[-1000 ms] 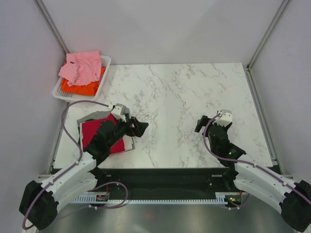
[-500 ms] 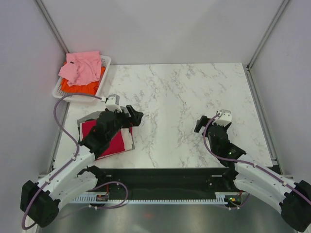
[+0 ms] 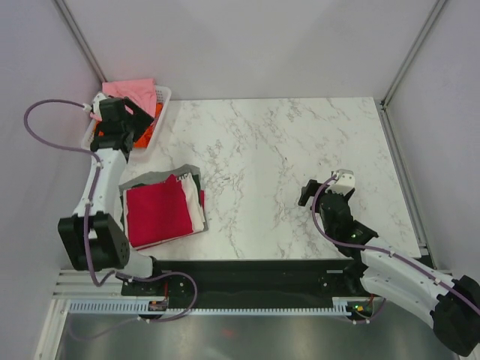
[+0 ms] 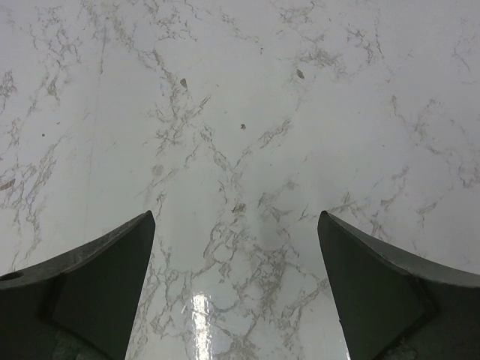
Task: Fold and stack the t-shirts
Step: Grab the tshirt from the pile
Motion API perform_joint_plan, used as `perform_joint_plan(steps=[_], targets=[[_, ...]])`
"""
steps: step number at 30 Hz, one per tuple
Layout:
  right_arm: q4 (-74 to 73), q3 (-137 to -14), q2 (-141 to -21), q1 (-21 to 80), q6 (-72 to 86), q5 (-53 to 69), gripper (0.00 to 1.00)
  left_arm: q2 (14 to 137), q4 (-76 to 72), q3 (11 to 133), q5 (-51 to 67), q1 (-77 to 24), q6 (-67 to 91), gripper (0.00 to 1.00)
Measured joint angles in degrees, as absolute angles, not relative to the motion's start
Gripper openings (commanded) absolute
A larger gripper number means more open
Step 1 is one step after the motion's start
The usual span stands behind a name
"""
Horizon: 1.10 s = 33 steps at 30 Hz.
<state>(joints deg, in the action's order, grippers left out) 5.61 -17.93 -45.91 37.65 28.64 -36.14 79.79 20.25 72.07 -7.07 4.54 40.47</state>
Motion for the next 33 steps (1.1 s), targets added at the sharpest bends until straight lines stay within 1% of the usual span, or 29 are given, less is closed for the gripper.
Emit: perform_joint_plan(steps=[4,7,15,17,18,19,22,23,24,25,26,33], targets=[[5.6,-17.9,-45.8,37.6,28.6,-35.8,0.98,94.1,24.3,83.4,-6.7,9.0,42.2,0.77],[5.6,-17.9,-45.5,37.6,28.6,-35.7,0.98,104.0,25.8,91.6,-6.3,10.6,42.7,0.77],[5.6,-17.9,-44.9,37.6,28.6,-34.8,0.98,126.5,30.3,113.6,-7.3,11.4,43.2,0.76],[5.7,-17.9,-45.2,37.6,28.6,-34.6,0.98,130.9,31.1,118.7,-7.7,11.4,43.2,0.72],[5.7,-17.9,-45.4,37.6,28.6,-34.5,0.98,132.9,31.5,120.7,-8.0,11.4,43.3,0.61],[5.7,-17.9,-45.5,37.6,28.6,-34.5,0.98,134.1,31.6,122.1,-8.2,11.4,43.4,0.56],[5.7,-17.9,-45.8,37.6,28.6,-34.4,0.98,138.1,32.9,125.8,-8.8,11.8,44.0,0.52],[5.8,-17.9,-45.9,37.6,28.6,-34.4,0.98,139.2,33.1,126.4,-8.9,11.9,44.2,0.46],[5.8,-17.9,-46.0,37.6,28.6,-34.4,0.98,139.8,33.3,126.8,-8.8,12.0,44.3,0.38],[6.0,-17.9,-46.1,37.6,28.6,-34.4,0.98,140.6,33.6,127.3,-8.8,12.2,44.6,0.14],[6.1,-17.9,-46.2,37.6,28.6,-34.3,0.98,141.1,34.0,127.9,-8.7,12.4,44.8,0.02],[6.4,-17.9,-47.3,37.6,28.6,-34.3,0.98,140.6,34.8,128.8,-8.7,12.8,44.7,0.02]])
